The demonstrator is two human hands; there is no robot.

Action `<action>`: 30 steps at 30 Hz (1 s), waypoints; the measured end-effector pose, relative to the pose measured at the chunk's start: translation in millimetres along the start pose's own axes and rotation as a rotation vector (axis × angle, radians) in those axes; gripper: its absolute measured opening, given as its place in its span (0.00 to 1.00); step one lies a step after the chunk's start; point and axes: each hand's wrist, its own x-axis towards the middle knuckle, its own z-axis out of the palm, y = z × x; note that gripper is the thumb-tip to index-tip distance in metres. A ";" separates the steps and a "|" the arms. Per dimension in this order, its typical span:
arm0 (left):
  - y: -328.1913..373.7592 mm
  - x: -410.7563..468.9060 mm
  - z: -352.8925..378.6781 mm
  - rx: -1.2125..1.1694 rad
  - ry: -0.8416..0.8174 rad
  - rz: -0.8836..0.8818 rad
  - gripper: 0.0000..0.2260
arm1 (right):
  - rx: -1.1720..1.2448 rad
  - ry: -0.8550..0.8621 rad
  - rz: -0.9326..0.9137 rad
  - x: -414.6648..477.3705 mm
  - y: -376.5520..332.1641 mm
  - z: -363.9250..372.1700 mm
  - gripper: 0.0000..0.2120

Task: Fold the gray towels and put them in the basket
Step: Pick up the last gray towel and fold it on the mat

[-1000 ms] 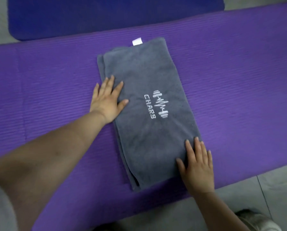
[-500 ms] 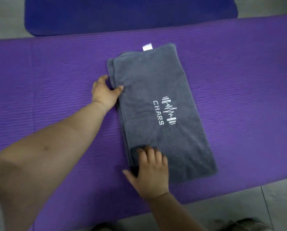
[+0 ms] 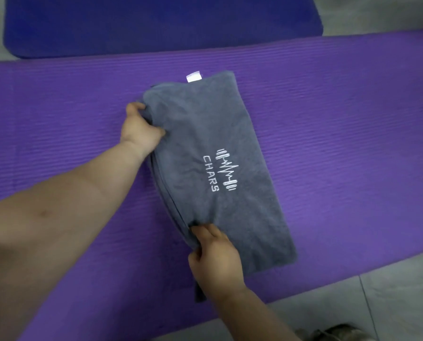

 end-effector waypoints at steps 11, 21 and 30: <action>88.7 -10.8 64.5 0.012 -0.115 0.341 0.17 | 0.307 0.019 0.412 10.2 77.2 -66.9 0.18; 87.0 -18.1 108.5 0.267 -0.443 0.553 0.21 | 0.354 0.085 0.528 12.0 111.0 -63.6 0.16; 54.8 -22.6 89.0 0.763 -0.202 0.711 0.32 | 0.072 0.225 0.467 7.9 112.3 -49.7 0.19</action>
